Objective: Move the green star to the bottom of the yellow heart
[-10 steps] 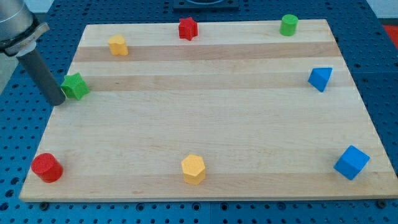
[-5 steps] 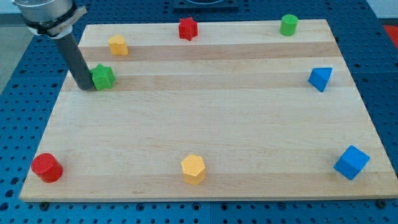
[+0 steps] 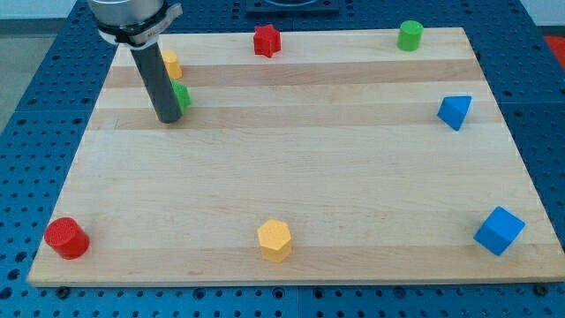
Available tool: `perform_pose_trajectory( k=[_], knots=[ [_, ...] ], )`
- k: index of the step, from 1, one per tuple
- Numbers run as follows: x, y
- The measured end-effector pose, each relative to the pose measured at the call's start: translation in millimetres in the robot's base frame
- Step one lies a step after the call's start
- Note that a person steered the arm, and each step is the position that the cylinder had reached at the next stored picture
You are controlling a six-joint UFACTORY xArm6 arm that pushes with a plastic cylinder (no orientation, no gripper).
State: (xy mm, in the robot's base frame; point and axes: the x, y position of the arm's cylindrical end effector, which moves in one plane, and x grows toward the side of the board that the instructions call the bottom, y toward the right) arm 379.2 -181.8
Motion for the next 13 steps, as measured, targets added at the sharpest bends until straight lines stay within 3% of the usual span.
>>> perform_pose_trajectory(
  k=[3, 5, 8, 12, 13],
  knots=[
    [-31, 0],
    [-13, 25],
    [-56, 40],
    [-54, 10],
    [-17, 28]
  ],
)
